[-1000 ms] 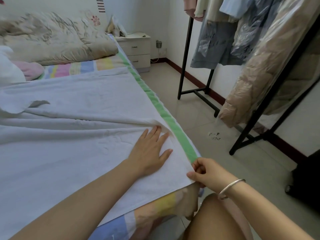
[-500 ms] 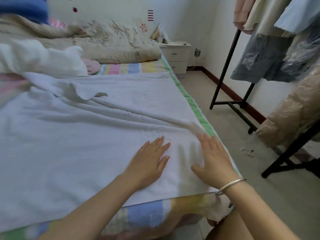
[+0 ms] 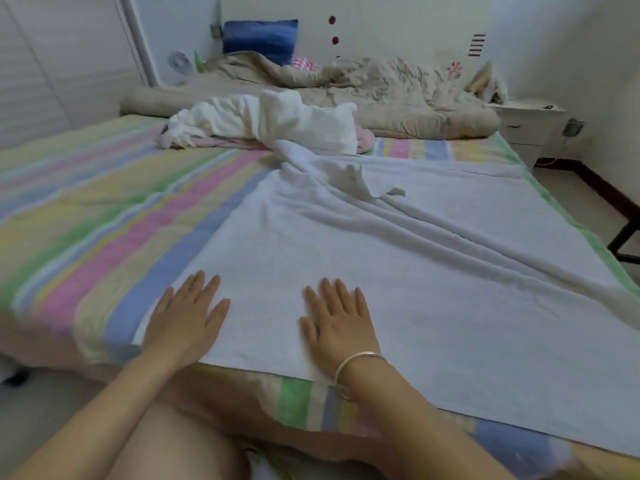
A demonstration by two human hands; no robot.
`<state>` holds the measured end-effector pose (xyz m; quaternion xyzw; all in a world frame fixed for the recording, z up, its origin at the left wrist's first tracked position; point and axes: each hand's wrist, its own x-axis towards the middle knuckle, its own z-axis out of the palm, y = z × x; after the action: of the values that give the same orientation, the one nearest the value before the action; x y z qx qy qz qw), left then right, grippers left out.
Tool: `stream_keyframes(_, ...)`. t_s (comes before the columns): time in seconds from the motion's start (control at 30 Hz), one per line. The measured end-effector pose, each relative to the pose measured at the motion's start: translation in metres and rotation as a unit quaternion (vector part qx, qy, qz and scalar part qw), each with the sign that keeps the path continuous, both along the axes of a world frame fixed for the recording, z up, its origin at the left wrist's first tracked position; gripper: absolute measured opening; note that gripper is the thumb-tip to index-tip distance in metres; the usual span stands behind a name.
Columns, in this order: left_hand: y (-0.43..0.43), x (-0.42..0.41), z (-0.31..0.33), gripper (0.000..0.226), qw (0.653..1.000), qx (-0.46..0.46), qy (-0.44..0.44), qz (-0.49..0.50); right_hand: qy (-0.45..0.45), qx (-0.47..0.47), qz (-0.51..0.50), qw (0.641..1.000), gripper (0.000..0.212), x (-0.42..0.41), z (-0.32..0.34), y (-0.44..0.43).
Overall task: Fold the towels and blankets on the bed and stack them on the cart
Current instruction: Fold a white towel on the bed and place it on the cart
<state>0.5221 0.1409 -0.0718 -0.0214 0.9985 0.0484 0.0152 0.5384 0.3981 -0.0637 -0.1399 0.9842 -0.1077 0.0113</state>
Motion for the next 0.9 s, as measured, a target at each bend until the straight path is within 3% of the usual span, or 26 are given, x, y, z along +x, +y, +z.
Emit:
stream_keyframes(0.1, -0.007, 0.0, -0.001, 0.064, 1.0, -0.004, -0.001, 0.023, 0.0, 0.011, -0.002, 1.0, 0.057, 0.001, -0.006, 0.001)
stream_keyframes(0.27, 0.049, -0.012, 0.011, 0.051, 0.99, 0.085, 0.106, -0.029, -0.029, -0.054, 0.009, 0.998, 0.055, -0.008, 0.003, 0.012)
stream_keyframes(0.33, 0.085, -0.02, 0.015, 0.053, 0.982, 0.114, 0.119, -0.09, -0.032, -0.046, 0.018, 0.998, 0.068, -0.013, 0.009, 0.024)
stream_keyframes(0.43, 0.147, -0.038, 0.018, 0.056, 0.972, 0.129, 0.11, -0.164, -0.024, 0.023, 0.003, 0.999, 0.112, -0.022, 0.005, 0.073)
stream_keyframes(0.57, 0.219, -0.071, 0.022, 0.052, 0.966, 0.114, 0.106, -0.206, -0.016, 0.058, -0.088, 0.994, 0.12, -0.036, -0.006, 0.176)
stream_keyframes(0.67, 0.269, -0.106, 0.026, 0.051, 0.961, 0.123, 0.112, -0.221, 0.038, 0.044, -0.123, 0.991, 0.101, -0.052, -0.007, 0.238)
stream_keyframes(0.8, 0.325, -0.155, 0.031, 0.044, 0.948, 0.142, 0.174, -0.224, 0.204, -0.149, -0.142, 0.957, 0.04, -0.084, 0.003, 0.268)
stream_keyframes(0.9, 0.353, -0.182, 0.035, 0.037, 0.95, 0.149, 0.188, -0.199, 0.281, -0.189, -0.179, 0.924, 0.01, -0.121, 0.019, 0.28)
